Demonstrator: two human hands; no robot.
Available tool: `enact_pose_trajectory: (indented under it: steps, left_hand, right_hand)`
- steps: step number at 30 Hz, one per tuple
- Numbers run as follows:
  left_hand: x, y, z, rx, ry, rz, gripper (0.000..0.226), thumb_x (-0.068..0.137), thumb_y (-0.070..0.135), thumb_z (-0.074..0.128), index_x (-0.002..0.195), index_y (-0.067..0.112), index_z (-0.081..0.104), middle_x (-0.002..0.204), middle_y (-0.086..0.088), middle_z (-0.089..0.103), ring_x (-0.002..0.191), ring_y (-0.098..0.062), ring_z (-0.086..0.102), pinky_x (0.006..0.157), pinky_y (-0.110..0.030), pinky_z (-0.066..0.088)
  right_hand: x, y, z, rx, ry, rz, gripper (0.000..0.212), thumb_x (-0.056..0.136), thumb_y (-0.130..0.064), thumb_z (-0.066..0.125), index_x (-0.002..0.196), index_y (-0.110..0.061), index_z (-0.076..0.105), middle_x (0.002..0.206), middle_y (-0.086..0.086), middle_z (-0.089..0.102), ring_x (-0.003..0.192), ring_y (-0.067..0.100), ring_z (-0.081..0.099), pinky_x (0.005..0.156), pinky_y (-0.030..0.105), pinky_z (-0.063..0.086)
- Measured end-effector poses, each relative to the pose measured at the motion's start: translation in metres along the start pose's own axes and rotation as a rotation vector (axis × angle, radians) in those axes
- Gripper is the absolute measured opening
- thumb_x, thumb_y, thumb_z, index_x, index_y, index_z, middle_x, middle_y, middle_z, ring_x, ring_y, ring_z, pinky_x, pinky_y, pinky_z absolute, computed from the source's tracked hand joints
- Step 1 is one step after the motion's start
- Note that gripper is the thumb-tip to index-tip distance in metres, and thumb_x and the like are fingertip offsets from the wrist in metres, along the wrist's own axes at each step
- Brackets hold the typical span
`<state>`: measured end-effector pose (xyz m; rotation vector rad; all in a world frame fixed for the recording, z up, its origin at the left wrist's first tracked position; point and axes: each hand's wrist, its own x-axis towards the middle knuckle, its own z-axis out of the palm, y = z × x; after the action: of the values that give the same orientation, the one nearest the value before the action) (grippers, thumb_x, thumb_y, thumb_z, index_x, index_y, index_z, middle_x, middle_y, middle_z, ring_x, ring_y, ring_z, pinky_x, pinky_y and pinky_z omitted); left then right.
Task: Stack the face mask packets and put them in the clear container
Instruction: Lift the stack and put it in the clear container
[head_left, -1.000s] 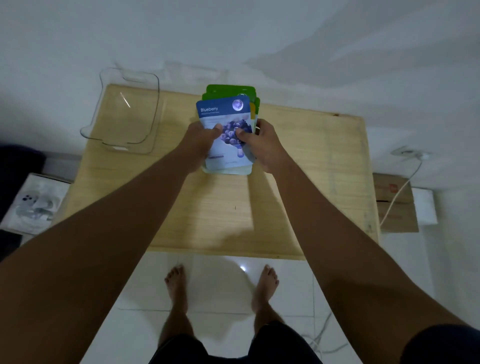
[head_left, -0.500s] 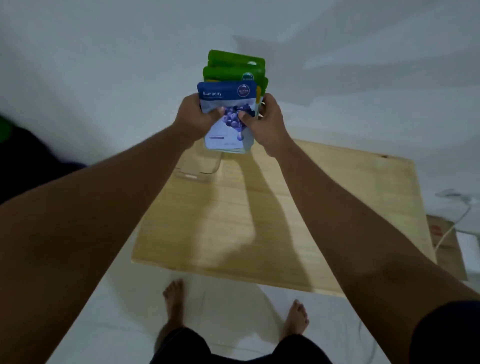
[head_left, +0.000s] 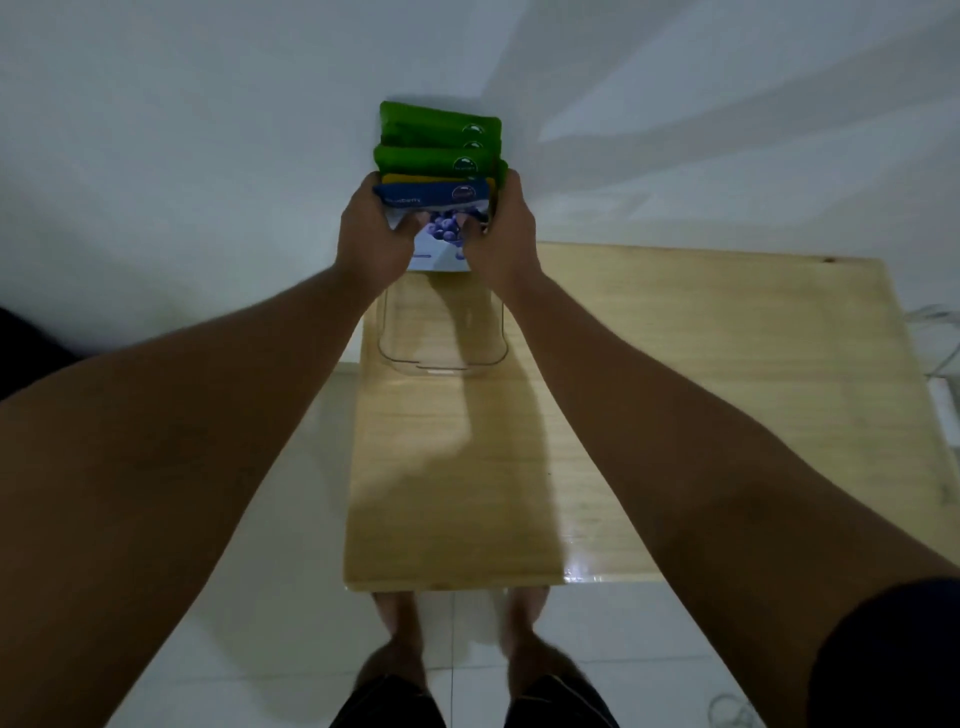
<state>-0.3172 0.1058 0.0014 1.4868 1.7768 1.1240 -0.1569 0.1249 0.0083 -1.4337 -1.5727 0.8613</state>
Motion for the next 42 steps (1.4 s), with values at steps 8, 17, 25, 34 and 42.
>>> enact_pose_trajectory:
  steps: [8,17,25,34,42]
  left_hand:
    - [-0.012,-0.016,0.017,0.363,0.083,-0.004,0.064,0.081,0.049,0.065,0.129,0.006,0.055,0.13,-0.019,0.053,0.127,-0.038,0.047,0.099,-0.049,0.043]
    - [-0.008,-0.017,0.032,0.0,0.004,0.035,0.06,0.086,0.023,0.066,0.131,-0.004,0.038,0.12,-0.016,0.062,0.11,-0.025,0.063,0.093,-0.033,0.054]
    - [-0.01,-0.018,0.039,0.018,-0.022,-0.027,0.069,0.087,0.039,0.06,0.139,0.001,0.036,0.131,-0.014,0.058,0.12,-0.028,0.057,0.1,-0.043,0.048]
    - [-0.01,-0.02,0.036,-0.096,-0.098,0.047,0.063,0.093,0.027,0.061,0.139,0.001,0.027,0.13,-0.006,0.053,0.12,-0.018,0.056,0.099,-0.026,0.05]
    - [-0.012,-0.018,0.033,-0.181,-0.11,0.094,0.054,0.095,0.022,0.059,0.136,0.015,0.026,0.13,-0.002,0.052,0.119,-0.013,0.056,0.095,-0.015,0.048]
  right_hand:
    - [-0.007,0.017,0.009,-0.364,0.063,-0.058,0.029,0.08,-0.011,0.063,0.106,-0.006,0.052,0.107,0.013,0.059,0.104,0.033,0.058,0.083,0.046,0.053]
    - [-0.006,0.029,0.013,-0.411,0.083,0.171,0.042,0.087,-0.03,0.065,0.124,-0.015,0.051,0.13,0.009,0.052,0.126,0.031,0.042,0.097,0.047,0.038]
    - [-0.014,0.03,0.016,-0.262,0.083,0.186,0.046,0.085,-0.026,0.058,0.129,-0.015,0.05,0.12,0.011,0.059,0.114,0.032,0.055,0.091,0.053,0.052]
    - [-0.023,0.034,0.015,-0.039,0.104,0.122,0.041,0.088,-0.007,0.06,0.128,-0.011,0.052,0.115,0.009,0.065,0.102,0.021,0.063,0.091,0.04,0.056]
    - [-0.019,0.034,0.013,-0.033,0.091,0.16,0.052,0.089,-0.015,0.061,0.137,-0.009,0.046,0.124,0.01,0.063,0.109,0.023,0.062,0.096,0.041,0.054]
